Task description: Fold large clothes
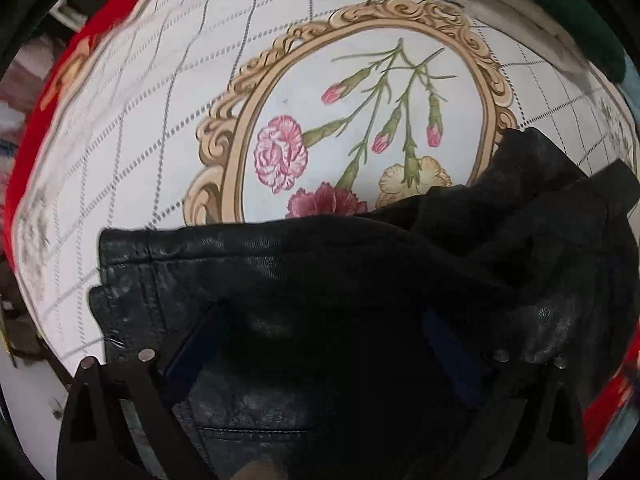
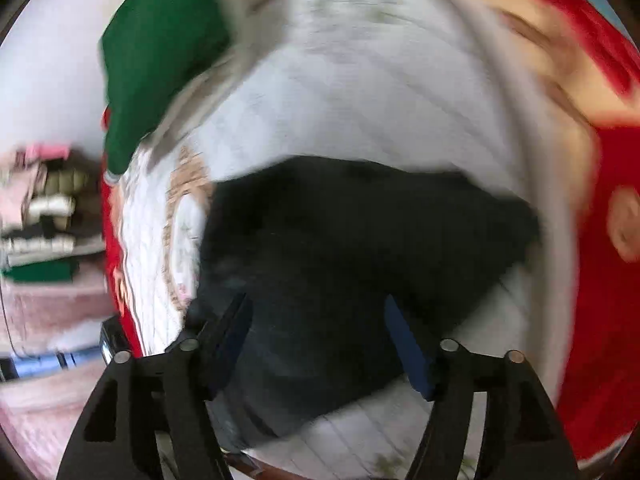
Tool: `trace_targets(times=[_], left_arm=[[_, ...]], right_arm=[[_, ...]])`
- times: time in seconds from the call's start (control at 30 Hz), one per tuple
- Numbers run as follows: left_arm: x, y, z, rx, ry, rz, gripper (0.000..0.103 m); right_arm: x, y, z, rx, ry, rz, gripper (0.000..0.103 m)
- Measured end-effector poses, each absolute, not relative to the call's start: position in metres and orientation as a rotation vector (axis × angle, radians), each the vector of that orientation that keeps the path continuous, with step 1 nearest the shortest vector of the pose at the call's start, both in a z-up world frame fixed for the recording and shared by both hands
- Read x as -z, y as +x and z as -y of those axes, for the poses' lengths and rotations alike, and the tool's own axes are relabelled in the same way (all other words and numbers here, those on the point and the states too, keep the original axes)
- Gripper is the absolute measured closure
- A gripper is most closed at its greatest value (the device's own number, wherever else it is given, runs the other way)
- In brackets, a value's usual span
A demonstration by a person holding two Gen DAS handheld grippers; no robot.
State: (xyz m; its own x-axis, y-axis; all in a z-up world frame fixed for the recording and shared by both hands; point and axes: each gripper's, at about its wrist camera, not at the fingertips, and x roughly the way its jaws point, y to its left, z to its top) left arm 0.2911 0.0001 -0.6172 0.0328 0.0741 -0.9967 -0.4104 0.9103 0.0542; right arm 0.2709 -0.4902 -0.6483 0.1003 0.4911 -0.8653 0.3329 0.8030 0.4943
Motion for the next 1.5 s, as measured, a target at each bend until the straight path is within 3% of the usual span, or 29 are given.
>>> trace_targets(times=[0.23,0.27,0.43,0.5,0.53,0.57,0.63,0.7,0.77,0.93,1.03,1.07,1.13,1.23,1.5], left_arm=[[0.618,0.291,-0.001,-0.384,-0.27,-1.485,0.0],[0.618,0.291,-0.001,-0.384,-0.266,-1.484,0.0],[0.617,0.292,0.007,-0.397,-0.208,-1.469,0.0],[0.617,0.297,0.014,-0.406,-0.169,-1.46,0.0],[0.615,0.298,0.015,-0.413,-0.152,-1.455,0.0],[0.612,0.298,0.017,-0.422,-0.14,-1.452,0.0],[0.603,0.298,0.023,-0.438,-0.112,-1.443,0.0],[0.586,0.296,0.031,-0.424,-0.14,-1.402,0.0],[0.576,0.294,0.041,-0.42,-0.14,-1.375,0.0],[0.599,0.3,0.067,-0.392,-0.131,-1.427,0.0],[0.612,0.303,0.066,-0.407,-0.145,-1.436,0.0],[0.614,0.304,0.065,-0.409,-0.152,-1.433,0.0],[0.614,0.302,0.067,-0.407,-0.158,-1.414,0.0],[0.616,0.299,0.066,-0.397,-0.181,-1.405,0.0],[0.624,0.295,0.036,-0.282,-0.348,-1.379,0.0]], right_arm=[[0.745,0.239,0.528,-0.232,1.027,-1.484,0.032],[0.756,0.239,0.526,-0.265,1.063,-1.463,0.028],[0.773,0.259,0.515,-0.405,1.177,-1.348,0.024],[0.774,0.261,0.513,-0.432,1.203,-1.323,0.034],[0.769,0.262,0.506,-0.438,1.194,-1.321,0.059],[0.766,0.262,0.505,-0.432,1.161,-1.327,0.074],[0.761,0.256,0.51,-0.422,1.16,-1.313,0.077],[0.753,0.253,0.512,-0.424,1.132,-1.315,0.077],[0.756,0.258,0.508,-0.413,1.092,-1.355,0.061],[0.776,0.27,0.507,-0.417,1.231,-1.355,0.042],[0.775,0.271,0.504,-0.404,1.253,-1.344,0.04],[0.774,0.269,0.505,-0.394,1.265,-1.333,0.047],[0.769,0.269,0.5,-0.356,1.214,-1.328,0.079],[0.749,0.266,0.495,-0.33,1.179,-1.292,0.084],[0.625,0.262,0.424,-0.427,0.886,-1.17,0.086]])
